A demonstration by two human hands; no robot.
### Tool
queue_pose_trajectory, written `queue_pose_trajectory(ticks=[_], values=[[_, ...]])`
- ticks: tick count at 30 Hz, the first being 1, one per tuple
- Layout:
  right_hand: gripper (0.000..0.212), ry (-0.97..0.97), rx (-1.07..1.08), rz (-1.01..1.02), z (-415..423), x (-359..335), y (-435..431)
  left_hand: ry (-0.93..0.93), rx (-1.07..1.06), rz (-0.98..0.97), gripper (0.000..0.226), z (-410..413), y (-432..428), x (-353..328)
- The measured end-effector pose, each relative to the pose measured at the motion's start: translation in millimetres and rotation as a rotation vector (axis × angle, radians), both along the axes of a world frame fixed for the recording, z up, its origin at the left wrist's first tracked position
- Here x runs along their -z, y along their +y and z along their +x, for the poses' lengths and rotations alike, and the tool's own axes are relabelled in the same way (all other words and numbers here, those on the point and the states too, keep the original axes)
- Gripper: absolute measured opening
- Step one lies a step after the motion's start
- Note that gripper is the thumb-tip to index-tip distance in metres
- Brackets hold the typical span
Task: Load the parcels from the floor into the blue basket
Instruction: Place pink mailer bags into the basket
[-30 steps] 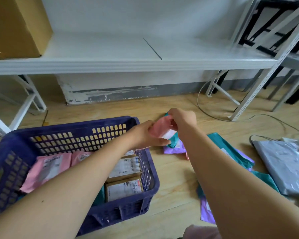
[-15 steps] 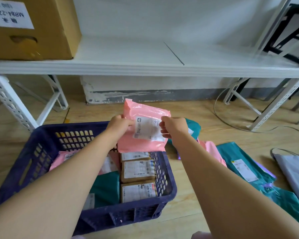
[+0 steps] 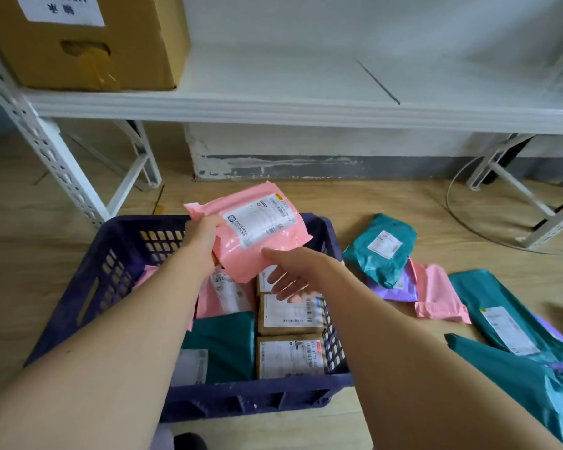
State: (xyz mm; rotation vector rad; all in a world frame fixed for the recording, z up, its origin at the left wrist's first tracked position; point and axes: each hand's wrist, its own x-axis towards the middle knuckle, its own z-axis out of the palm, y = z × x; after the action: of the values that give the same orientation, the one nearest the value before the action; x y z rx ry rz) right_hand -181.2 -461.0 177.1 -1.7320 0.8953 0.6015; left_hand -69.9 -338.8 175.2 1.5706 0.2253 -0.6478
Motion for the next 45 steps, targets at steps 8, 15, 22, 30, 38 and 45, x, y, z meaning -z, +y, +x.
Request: queue_pose_trajectory(ticks=[8, 15, 22, 30, 38, 45], values=[[0.037, -0.212, 0.362, -0.055, 40.6, 38.4, 12.2, 0.200, 0.115, 0.178, 0.009, 3.2, 31.7, 37.2], [0.035, -0.023, 0.121, -0.176, 59.2, 81.0, 21.5, 0.272, 0.419, 0.622, 0.009, 19.8, 57.7, 90.2], [0.019, -0.020, -0.003, -0.265, 73.6, 117.1, 43.3, 0.039, 0.614, 0.906, 0.019, 24.8, 63.4, 129.7], [0.042, -0.033, 0.003, -0.462, 76.2, 139.1, 38.7, -0.105, 0.565, 1.011, 0.022, 26.9, 57.7, 151.2], [0.051, -0.147, -0.174, -0.834, 75.9, 146.4, 38.9, -0.121, 0.453, 1.062, 0.024, 26.6, 61.0, 158.7], [0.052, -0.146, -0.620, -0.601, 75.5, 161.8, 60.1, -0.169, 0.483, 1.078, 0.025, 29.2, 73.9, 155.5]])
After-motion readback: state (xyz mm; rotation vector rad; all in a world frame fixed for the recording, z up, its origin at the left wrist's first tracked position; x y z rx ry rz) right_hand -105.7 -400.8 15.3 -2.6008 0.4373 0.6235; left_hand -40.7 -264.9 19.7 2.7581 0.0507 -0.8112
